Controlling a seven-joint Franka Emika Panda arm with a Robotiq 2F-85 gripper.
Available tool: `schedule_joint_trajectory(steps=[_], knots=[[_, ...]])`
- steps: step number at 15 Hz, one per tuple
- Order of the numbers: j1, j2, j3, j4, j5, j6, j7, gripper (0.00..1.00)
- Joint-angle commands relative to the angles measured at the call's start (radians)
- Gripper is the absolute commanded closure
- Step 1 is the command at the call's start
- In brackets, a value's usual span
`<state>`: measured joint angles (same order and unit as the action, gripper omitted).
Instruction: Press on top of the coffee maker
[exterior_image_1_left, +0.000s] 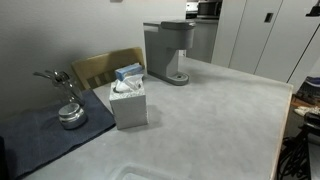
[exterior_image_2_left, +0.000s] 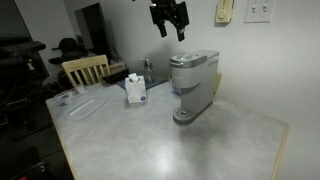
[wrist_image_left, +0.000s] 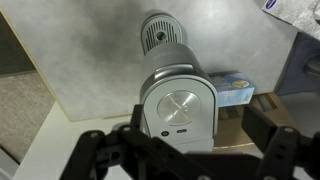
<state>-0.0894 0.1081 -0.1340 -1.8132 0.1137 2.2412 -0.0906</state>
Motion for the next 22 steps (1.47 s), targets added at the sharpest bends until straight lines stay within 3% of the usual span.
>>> schedule_joint_trajectory(steps=[1,12,13,14,22], knots=[[-0.013,0.000,0.015,-0.003,0.008,-0.008,-0.008,0.00],[-0.011,0.084,0.028,0.111,-0.037,-0.038,-0.005,0.00],[-0.013,0.099,0.027,0.129,-0.043,-0.038,-0.005,0.07],[-0.017,0.112,0.027,0.146,-0.044,-0.037,-0.008,0.26],[-0.037,0.180,0.039,0.214,-0.005,0.000,-0.031,0.84]])
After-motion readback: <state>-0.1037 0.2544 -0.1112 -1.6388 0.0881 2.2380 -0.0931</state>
